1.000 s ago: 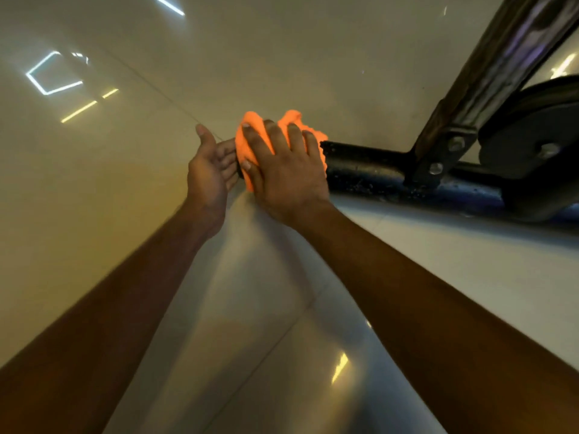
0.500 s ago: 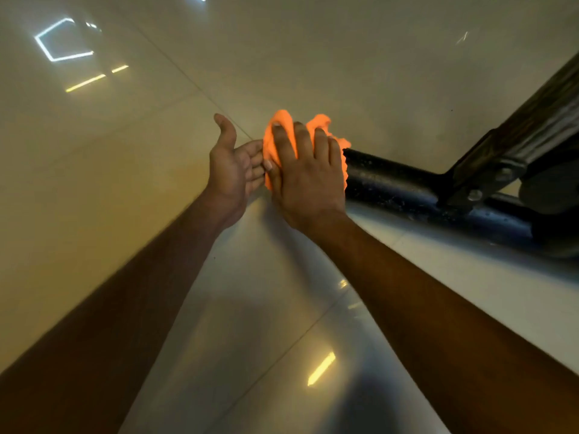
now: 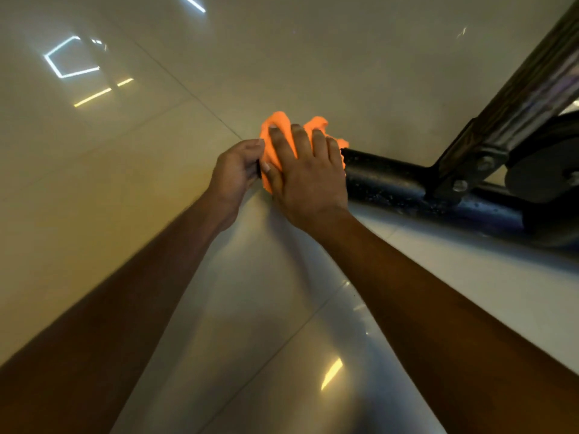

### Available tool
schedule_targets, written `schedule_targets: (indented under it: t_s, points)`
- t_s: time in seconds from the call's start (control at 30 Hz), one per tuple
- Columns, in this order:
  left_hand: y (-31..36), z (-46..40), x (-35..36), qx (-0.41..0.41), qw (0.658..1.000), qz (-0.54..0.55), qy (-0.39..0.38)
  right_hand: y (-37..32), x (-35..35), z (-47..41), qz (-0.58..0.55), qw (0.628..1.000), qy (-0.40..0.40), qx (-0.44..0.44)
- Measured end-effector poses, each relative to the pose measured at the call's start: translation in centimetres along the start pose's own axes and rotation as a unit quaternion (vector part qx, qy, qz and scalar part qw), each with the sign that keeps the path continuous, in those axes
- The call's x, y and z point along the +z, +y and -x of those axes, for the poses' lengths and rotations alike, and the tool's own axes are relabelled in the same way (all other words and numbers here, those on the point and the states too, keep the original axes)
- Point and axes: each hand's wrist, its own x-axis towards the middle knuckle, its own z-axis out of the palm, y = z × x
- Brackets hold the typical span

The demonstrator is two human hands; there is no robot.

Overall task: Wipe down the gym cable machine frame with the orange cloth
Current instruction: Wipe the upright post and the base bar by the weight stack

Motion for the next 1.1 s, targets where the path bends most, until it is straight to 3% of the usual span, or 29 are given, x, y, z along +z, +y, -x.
schedule_targets:
  t_s: [0.1,0.23,0.4,0.53,0.6,0.77,0.8,0.97,1.1]
  points:
    - [-0.5,-0.2,0.6,0.042,0.997,-0.053,0.026,3.5,-0.7,2.7,0.007,0.999,0.024,-0.021]
    - [-0.7,-0.1,0.8,0.070,0.992,-0.095,0.046,8.2,-2.5,6.7,0.009,0.999,0.029,0.017]
    - [-0.6,0.7,1.8,0.106,0.984,-0.123,0.080,5.5,-2.0,4.7,-0.008,0.995,0.032,0.090]
    - [-1.4,1.0,1.9,0.146,0.969,-0.170,0.104,5.0,-2.0,4.6,-0.019,0.998,0.027,0.052]
    - [-2.7,1.1,1.7,0.211,0.925,-0.293,0.115,7.1,-2.5,6.1,-0.005,0.999,0.027,0.022]
    - [-4.7,2.1,2.1,0.378,0.761,-0.523,0.066,12.1,-3.6,11.0,0.022,0.999,0.025,-0.007]
    - [-4.7,2.3,2.4,0.387,0.746,-0.540,0.050,12.0,-3.6,11.4,0.027,0.999,0.021,-0.006]
    - [-3.9,1.5,3.7,0.381,0.738,-0.556,-0.021,7.8,-2.7,8.2,0.038,0.996,0.015,0.078]
    - [-3.3,0.4,2.7,0.403,0.716,-0.567,-0.057,10.5,-2.1,8.9,0.050,0.999,0.010,-0.012]
